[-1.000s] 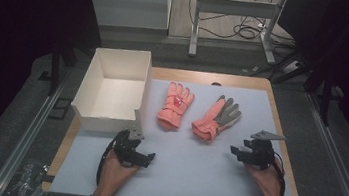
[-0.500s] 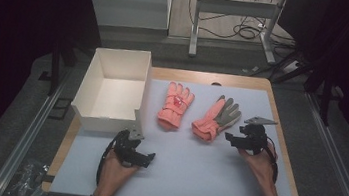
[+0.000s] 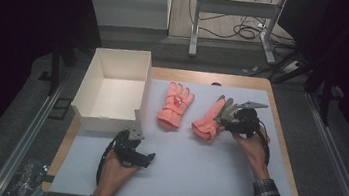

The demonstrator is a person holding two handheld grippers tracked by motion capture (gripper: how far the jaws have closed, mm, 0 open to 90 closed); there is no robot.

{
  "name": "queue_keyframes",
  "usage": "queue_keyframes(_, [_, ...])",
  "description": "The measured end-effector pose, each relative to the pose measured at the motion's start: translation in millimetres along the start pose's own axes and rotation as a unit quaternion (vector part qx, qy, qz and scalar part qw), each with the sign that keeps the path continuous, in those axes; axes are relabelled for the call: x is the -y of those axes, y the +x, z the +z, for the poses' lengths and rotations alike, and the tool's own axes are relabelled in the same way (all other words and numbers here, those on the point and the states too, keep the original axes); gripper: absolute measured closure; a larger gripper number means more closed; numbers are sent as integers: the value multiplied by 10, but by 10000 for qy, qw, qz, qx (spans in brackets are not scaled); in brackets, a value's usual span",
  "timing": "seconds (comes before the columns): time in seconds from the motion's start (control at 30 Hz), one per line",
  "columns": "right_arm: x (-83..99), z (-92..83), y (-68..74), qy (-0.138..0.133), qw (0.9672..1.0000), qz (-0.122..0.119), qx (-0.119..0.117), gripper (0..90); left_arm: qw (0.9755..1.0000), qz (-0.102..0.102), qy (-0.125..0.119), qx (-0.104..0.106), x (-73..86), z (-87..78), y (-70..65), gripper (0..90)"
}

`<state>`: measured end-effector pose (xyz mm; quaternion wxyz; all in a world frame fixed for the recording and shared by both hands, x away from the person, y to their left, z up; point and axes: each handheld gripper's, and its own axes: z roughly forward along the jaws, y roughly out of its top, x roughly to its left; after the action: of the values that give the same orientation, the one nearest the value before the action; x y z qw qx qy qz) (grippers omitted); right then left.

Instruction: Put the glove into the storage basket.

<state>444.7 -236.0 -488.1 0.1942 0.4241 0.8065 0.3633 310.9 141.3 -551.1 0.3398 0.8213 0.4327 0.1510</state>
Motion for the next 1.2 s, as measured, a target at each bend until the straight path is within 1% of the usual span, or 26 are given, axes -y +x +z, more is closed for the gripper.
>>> queue_keyframes(0.07, [-28, 44, -21, -2, 10000, 17, 16, 365, 10000, 1, -1, -1, 0, 0, 0, 0])
queue_keyframes(0.13, [-60, 59, -56, -38, 9999, 16, 118, 389, 10000, 2, 0, -1, 0, 0, 0, 0])
queue_keyframes(0.17, [-82, 62, -90, -53, 9998, 97, 143, 393, 10000, 0, -2, -1, 0, 0, 0, 0])
queue_keyframes(0.23, [-114, 69, -138, -34, 9997, 217, 107, 395, 10000, 0, -1, 0, 0, 0, 0, 0])
queue_keyframes(0.27, [-121, 77, -146, -30, 9997, 239, 93, 395, 10000, -2, -4, 2, 0, 1, 0, 0])
queue_keyframes(0.43, [-146, 200, -97, 121, 9995, 304, 32, 379, 10000, -4, -6, 2, 0, 1, 0, 0])
queue_keyframes(0.47, [-145, 245, -77, 196, 9994, 297, 25, 378, 10000, -4, -6, 2, 0, 1, -1, 0])
queue_keyframes(0.53, [-135, 320, -41, 414, 9987, 259, 161, 377, 10000, -3, -6, 2, 0, 1, 0, 0])
queue_keyframes(0.57, [-128, 353, -23, 441, 9984, 305, 206, 387, 10000, 0, -2, 1, 0, 0, 0, 0])
queue_keyframes(0.63, [-137, 369, -7, 522, 9977, 342, 271, 438, 10000, 1, -2, -1, 0, 0, 0, 0])
queue_keyframes(0.73, [-127, 376, 48, 621, 9965, 149, 537, 620, 10000, -4, -6, 1, 0, 1, -1, 0])
queue_keyframes(0.77, [-119, 373, 55, 613, 9966, 140, 531, 701, 10000, -2, -4, 1, 0, 1, -1, 0])
queue_keyframes(0.8, [-115, 368, 60, 612, 9966, 155, 535, 735, 10000, -3, -5, 0, 0, 1, -1, 0])
queue_keyframes(0.83, [-114, 362, 62, 610, 9967, 172, 506, 796, 10000, -4, -5, 1, 0, 1, -1, 0])
queue_keyframes(0.87, [-112, 360, 58, 604, 9971, 225, 408, 820, 10000, -4, -6, 0, 0, 1, -1, 0])
queue_keyframes(0.93, [-113, 354, 55, 584, 9973, 196, 388, 845, 10000, -6, -8, 1, 1, 1, -1, 0])
queue_keyframes(1.0, [-121, 335, 40, 556, 9978, 182, 316, 854, 10000, -8, -9, 1, 0, 1, -1, 0])
queue_keyframes(1.13, [-135, 265, -7, 436, 9987, 258, 112, 861, 10000, -7, -8, 2, 0, 1, -1, 0])
queue_keyframes(1.2, [-141, 222, -12, 405, 9989, 220, 51, 862, 10000, -10, -10, 2, 0, 2, -1, 0])
